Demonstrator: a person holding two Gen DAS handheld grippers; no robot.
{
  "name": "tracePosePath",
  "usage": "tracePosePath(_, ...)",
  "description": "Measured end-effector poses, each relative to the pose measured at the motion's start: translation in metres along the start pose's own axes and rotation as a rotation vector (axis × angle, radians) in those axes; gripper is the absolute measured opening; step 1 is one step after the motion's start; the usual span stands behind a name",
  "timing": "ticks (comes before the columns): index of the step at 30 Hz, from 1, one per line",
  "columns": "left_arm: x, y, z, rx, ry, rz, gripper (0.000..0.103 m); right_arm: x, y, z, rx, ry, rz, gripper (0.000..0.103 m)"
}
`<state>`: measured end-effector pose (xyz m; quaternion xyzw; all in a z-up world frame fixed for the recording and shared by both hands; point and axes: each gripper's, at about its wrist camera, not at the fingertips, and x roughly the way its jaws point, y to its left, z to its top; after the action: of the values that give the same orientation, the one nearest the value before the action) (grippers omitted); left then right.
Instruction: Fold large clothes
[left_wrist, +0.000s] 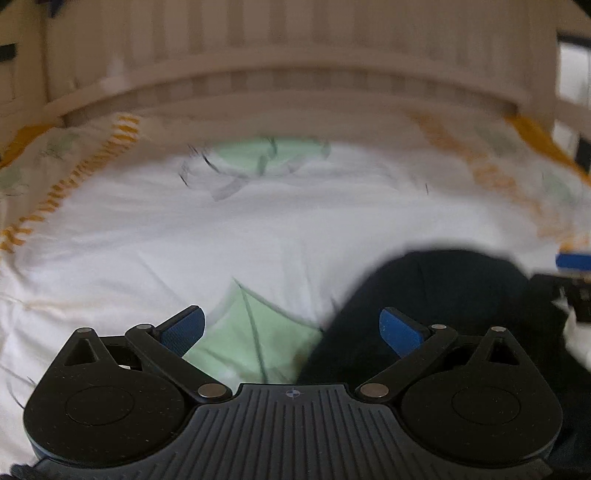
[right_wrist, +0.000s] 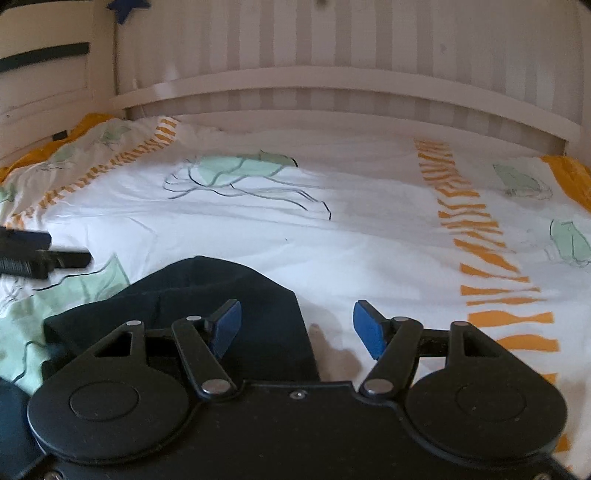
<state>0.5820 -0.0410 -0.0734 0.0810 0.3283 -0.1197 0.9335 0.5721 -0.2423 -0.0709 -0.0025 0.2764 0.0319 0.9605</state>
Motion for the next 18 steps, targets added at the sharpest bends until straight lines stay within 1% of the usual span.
tracePosePath(2,0.014,-0.007,-0.017,0.057,0.07,0.01,0.103,0.01,-0.001,-0.01,-0.007,0.049,-0.014,0.069)
tracePosePath(3,0.019,-0.009,-0.027,0.078,0.093,0.003,0.103,0.014,-0.002,-0.016,-0.022,0.085,-0.022,0.068)
tracePosePath(4,0.017,-0.006,-0.034,0.061,0.074,-0.008,0.103,0.018,-0.003,-0.023,-0.036,0.121,-0.019,0.068)
tracePosePath(5,0.014,0.002,-0.04,0.011,0.053,-0.028,0.103,0.018,-0.005,-0.031,-0.039,0.14,-0.008,0.067)
tracePosePath(7,0.016,0.019,-0.047,-0.094,0.066,-0.079,0.103,0.012,-0.013,-0.038,-0.004,0.125,0.022,0.067)
tracePosePath(8,0.016,0.025,-0.048,-0.122,0.067,-0.096,0.103,0.01,-0.017,-0.038,0.014,0.133,0.033,0.067)
tracePosePath(10,0.016,0.025,-0.048,-0.114,0.065,-0.093,0.103,0.007,-0.021,-0.033,0.028,0.147,0.044,0.067)
tracePosePath(12,0.017,0.019,-0.05,-0.094,0.054,-0.076,0.103,-0.001,-0.021,-0.025,0.012,0.115,0.067,0.068)
tracePosePath(15,0.019,0.02,-0.051,-0.107,0.048,-0.085,0.103,-0.014,-0.022,-0.01,0.021,0.021,0.121,0.07)
tracePosePath(17,0.02,0.02,-0.05,-0.107,0.045,-0.086,0.103,-0.011,-0.021,0.001,0.041,0.0,0.146,0.07)
tracePosePath(18,0.02,0.02,-0.05,-0.107,0.044,-0.085,0.103,-0.005,-0.019,0.007,0.041,0.004,0.147,0.07)
